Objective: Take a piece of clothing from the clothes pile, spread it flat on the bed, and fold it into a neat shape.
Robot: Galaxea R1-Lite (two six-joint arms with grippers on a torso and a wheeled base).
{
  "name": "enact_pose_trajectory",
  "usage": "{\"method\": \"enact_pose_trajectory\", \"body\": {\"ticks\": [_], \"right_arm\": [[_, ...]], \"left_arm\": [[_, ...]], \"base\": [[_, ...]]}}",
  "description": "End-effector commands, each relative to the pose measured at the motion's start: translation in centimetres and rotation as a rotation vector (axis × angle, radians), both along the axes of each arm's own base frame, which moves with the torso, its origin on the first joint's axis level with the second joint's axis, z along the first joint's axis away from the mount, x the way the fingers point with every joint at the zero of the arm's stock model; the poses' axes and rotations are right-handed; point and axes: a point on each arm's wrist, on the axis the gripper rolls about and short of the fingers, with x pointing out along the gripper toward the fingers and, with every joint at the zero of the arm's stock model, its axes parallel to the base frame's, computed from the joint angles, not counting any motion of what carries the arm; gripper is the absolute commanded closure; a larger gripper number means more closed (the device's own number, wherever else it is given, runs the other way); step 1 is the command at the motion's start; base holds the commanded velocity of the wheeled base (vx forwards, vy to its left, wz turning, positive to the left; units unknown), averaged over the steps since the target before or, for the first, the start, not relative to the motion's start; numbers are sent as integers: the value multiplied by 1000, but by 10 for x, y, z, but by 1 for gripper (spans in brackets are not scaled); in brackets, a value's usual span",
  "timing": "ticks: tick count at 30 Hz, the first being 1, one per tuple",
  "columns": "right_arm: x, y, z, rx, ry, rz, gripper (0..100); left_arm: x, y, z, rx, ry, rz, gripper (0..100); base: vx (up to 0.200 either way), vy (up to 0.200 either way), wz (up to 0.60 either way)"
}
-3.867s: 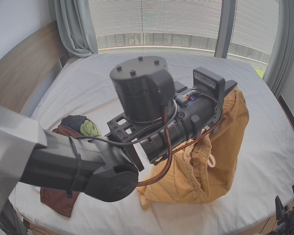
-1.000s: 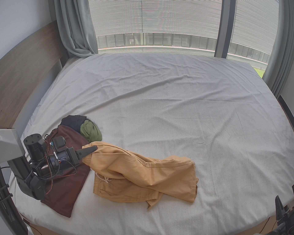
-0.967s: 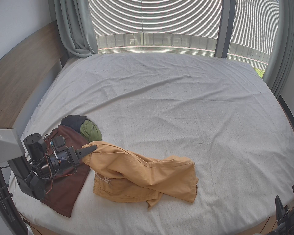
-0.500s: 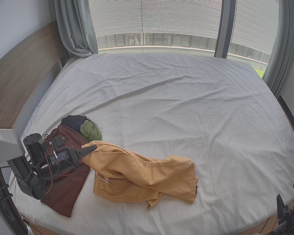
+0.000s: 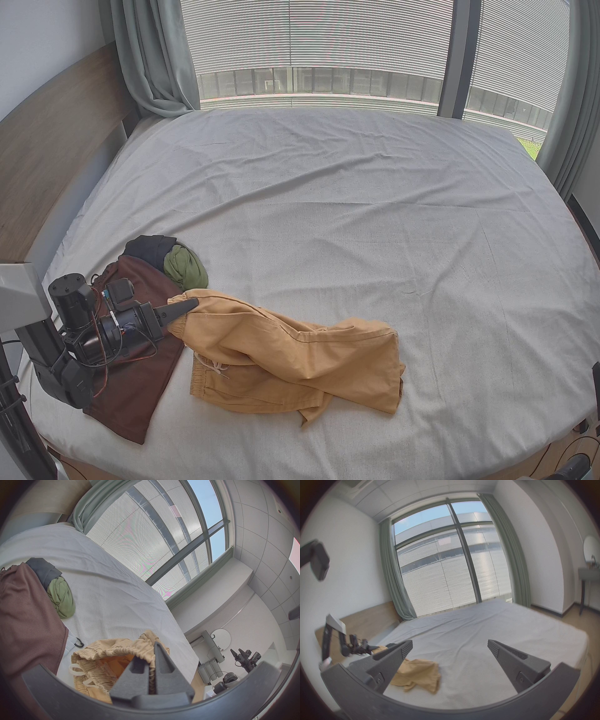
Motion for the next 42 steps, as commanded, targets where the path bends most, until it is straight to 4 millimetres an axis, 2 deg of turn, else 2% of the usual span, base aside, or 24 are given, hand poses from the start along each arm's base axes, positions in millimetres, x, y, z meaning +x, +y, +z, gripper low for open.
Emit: {"method": "enact_pose_trajectory", "body": {"ticks": [1,2,4,5,11,12,13,14,15,17,23,24,29,35,42], "right_arm": [[25,4,22,107,148,124,0],[33,6,30,125,180,166,0],[37,7,33,127,197,181,0],[48,8,39,125,239,209,0],[88,14,50,102,345,237,0],[88,14,50,102,345,237,0],[105,16,51,97,351,249,0],[107,16,51,96,352,251,0],[121,18,51,98,346,259,0],[136,19,47,99,354,260,0],[158,23,41,105,389,307,0],[169,24,40,110,403,328,0],[196,28,43,110,402,337,0],[214,31,45,109,388,370,0],[238,34,23,117,430,392,0]], "left_arm": [[0,0,0,1,-3,2,100],[1,0,0,2,-4,0,100],[1,0,0,2,-4,0,100],[1,0,0,2,-6,0,100],[1,0,2,2,-12,1,100],[1,0,2,2,-12,1,100],[1,1,3,2,-17,3,100],[1,1,3,2,-15,3,100],[1,1,3,2,-20,3,100],[2,1,4,2,-21,3,100],[1,0,2,2,-14,0,100],[0,0,2,2,-11,0,100],[1,2,3,2,-17,6,100],[-3,-1,7,2,-29,-5,100],[-1,-1,8,7,-40,-4,100]], "base": [[0,0,0],[0,0,0],[0,0,0],[0,0,0],[0,0,0],[0,0,0],[0,0,0],[0,0,0],[0,0,0],[0,0,0],[0,0,0],[0,0,0],[0,0,0],[0,0,0],[0,0,0]]}}
